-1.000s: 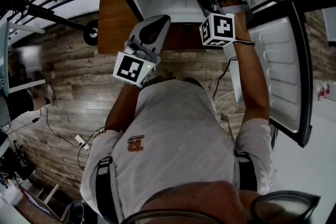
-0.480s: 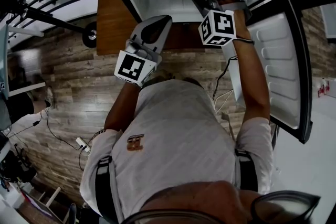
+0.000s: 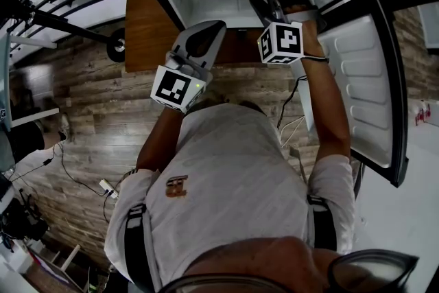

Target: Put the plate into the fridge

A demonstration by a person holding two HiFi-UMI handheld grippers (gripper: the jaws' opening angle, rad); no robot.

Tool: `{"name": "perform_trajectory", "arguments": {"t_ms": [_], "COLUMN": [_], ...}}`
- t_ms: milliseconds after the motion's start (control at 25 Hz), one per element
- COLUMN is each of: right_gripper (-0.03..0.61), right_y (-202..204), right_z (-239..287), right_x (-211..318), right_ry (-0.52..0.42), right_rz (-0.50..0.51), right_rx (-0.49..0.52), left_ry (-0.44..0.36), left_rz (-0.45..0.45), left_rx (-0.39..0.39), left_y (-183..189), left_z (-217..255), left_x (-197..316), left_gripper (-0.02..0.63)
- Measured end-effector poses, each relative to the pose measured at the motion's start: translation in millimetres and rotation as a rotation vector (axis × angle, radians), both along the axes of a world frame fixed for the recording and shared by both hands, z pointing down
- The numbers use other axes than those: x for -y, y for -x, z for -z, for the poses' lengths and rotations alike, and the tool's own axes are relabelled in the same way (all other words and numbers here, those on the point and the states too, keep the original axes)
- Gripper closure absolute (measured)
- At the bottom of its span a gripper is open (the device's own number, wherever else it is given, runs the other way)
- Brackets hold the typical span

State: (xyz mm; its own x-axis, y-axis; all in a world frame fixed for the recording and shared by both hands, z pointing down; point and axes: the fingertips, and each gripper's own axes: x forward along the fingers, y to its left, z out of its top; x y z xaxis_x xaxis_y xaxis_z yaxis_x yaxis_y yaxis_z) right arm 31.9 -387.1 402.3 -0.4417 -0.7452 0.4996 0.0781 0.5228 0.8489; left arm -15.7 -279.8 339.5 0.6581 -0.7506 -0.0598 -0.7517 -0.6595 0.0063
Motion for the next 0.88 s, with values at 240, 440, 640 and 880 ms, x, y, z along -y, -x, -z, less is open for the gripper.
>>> {"name": "perform_trajectory", "arguments": {"t_ms": [240, 440, 640, 880], "right_gripper": [0.445, 0.433, 0.434, 0.487], "right_y": [-4.9, -4.4, 1.2, 12.7], "right_z": [3.3, 9.3, 29.0, 45.3], "right_x": [-11.4, -26.4, -50.6, -77.4], "right_ry": [-0.020, -0.035, 0.014, 0.157], "right_rz": [0.007, 0.026, 0.039, 0.039], "right_rx": [0.055, 0.131, 0.355, 0.660], "left_ry": [-0.003, 0.004, -0.001, 0.005], "left_rz": [-0.001, -0.003, -0.003, 0.005], "left_rx": [-0.011, -0.006, -0.013, -0.006], "left_y": [-2.7, -5.8, -7.7, -7.3], "left_z": [-1.4, -2.8, -2.7, -2.2], "left_x": [1.2, 1.2, 1.1, -0.5], "left_gripper": [0.595, 0.595, 0.595, 0.595]}}
